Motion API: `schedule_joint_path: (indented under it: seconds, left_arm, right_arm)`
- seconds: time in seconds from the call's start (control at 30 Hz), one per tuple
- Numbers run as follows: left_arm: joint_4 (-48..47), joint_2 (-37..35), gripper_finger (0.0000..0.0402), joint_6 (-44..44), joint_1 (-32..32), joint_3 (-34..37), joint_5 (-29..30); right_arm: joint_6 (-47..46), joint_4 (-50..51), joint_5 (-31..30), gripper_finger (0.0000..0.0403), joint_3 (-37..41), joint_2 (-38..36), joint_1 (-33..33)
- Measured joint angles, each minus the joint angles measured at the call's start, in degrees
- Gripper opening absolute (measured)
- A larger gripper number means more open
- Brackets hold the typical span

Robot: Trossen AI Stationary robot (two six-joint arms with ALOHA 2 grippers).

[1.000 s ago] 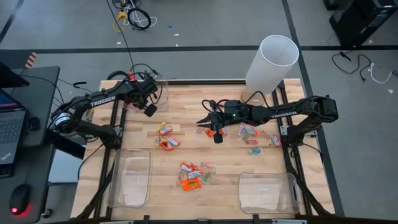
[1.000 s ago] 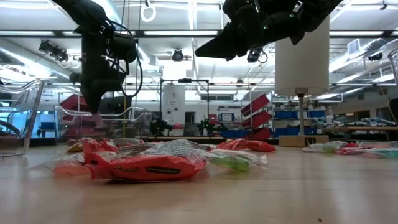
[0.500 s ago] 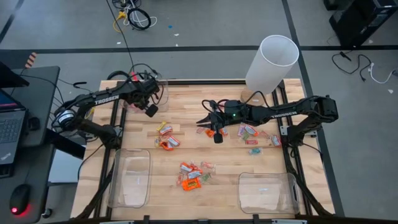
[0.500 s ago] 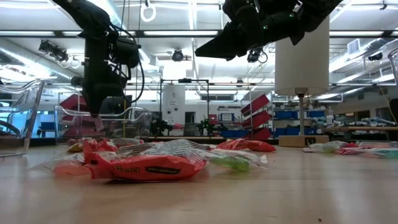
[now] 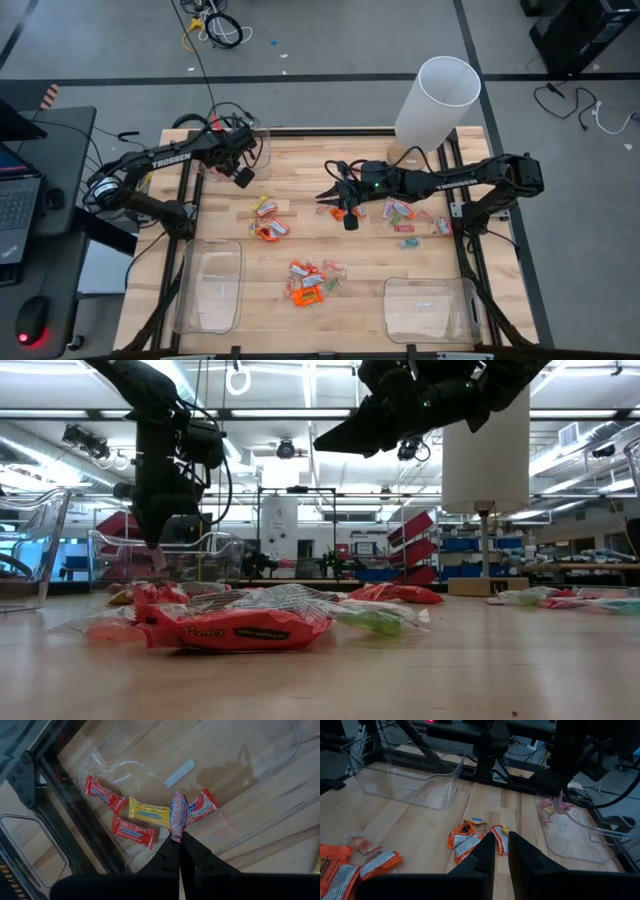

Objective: Sort candy
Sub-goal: Put the pink candy into the top left transparent bin

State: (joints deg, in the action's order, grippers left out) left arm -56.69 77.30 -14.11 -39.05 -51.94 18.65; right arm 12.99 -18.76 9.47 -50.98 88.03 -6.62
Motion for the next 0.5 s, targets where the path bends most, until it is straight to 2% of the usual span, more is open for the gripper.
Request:
schedule_joint_path:
  seconds: [0.5]
  left_arm:
    - [0.0, 0.0, 0.0041, 0.3, 0.0, 0.0, -0.3]
  right_arm:
    - [0.0, 0.0, 0.0, 0.0039, 0.0, 0.0, 0.0]
